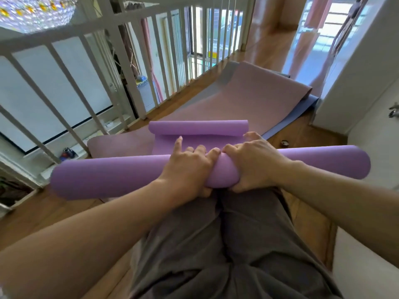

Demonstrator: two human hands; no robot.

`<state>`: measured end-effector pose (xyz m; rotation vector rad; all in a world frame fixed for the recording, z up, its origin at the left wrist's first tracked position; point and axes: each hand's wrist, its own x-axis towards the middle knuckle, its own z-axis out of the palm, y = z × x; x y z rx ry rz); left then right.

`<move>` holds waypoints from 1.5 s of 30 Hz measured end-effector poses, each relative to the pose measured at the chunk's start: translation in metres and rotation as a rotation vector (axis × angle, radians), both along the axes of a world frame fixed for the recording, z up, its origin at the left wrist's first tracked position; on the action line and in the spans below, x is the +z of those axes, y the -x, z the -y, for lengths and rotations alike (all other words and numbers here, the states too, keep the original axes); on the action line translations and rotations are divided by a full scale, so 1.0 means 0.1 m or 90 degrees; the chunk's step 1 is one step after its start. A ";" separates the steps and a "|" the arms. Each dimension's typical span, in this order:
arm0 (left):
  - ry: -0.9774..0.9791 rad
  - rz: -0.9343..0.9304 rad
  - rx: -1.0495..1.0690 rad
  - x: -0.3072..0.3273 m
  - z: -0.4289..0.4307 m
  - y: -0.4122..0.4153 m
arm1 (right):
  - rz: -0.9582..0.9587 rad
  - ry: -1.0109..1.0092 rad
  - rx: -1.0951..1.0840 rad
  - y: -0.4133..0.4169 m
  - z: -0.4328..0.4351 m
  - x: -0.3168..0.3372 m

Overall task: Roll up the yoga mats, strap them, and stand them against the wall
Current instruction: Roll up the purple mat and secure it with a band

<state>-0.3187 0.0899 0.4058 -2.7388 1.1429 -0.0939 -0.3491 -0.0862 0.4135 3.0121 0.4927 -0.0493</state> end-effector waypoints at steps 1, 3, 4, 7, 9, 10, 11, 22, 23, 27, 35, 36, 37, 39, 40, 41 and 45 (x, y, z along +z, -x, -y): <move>0.007 0.007 -0.010 0.08 -0.04 0.05 | -0.004 0.000 0.007 0.05 -0.01 0.10; 0.011 0.002 -0.018 0.22 -0.13 0.18 | -0.021 0.002 0.022 0.20 -0.06 0.27; 0.004 -0.006 -0.021 0.25 -0.17 0.26 | -0.036 0.004 0.028 0.28 -0.09 0.32; -0.037 -0.043 -0.028 0.14 -0.23 0.47 | -0.090 0.012 0.027 0.51 -0.22 0.22; -0.057 -0.077 -0.022 -0.02 -0.23 0.54 | -0.143 0.010 0.011 0.57 -0.27 0.03; -0.057 -0.089 -0.018 -0.07 -0.21 0.53 | -0.162 -0.003 -0.005 0.58 -0.27 -0.03; -0.051 -0.097 -0.020 -0.10 -0.20 0.50 | -0.174 -0.014 -0.026 0.58 -0.25 -0.05; -0.032 -0.167 -0.044 -0.11 -0.16 0.13 | -0.194 -0.027 -0.087 0.39 -0.18 -0.08; -0.038 -0.113 -0.045 -0.14 -0.16 0.18 | -0.212 -0.041 -0.082 0.33 -0.15 -0.05; 0.013 -0.192 -0.038 -0.12 -0.13 0.07 | -0.204 -0.019 -0.086 0.28 -0.18 -0.05; -0.044 -0.171 0.006 -0.10 -0.02 -0.01 | -0.091 -0.058 -0.081 0.26 -0.15 -0.20; -0.062 -0.117 0.010 -0.13 -0.01 0.05 | -0.118 -0.077 -0.076 0.19 -0.12 -0.14; -0.063 -0.093 0.015 -0.15 -0.01 0.08 | -0.143 -0.080 -0.072 0.14 -0.10 -0.11; -0.036 -0.114 0.013 -0.14 -0.01 0.01 | -0.140 -0.068 -0.077 0.12 -0.13 -0.09; -0.026 -0.141 0.001 -0.13 -0.01 -0.06 | -0.112 -0.040 -0.090 0.15 -0.16 -0.13; -0.021 -0.174 -0.011 -0.10 -0.01 -0.13 | -0.059 0.001 -0.096 0.20 -0.20 -0.19; -0.025 -0.285 -0.005 -0.01 0.03 -0.33 | 0.171 0.007 -0.063 0.28 -0.20 -0.44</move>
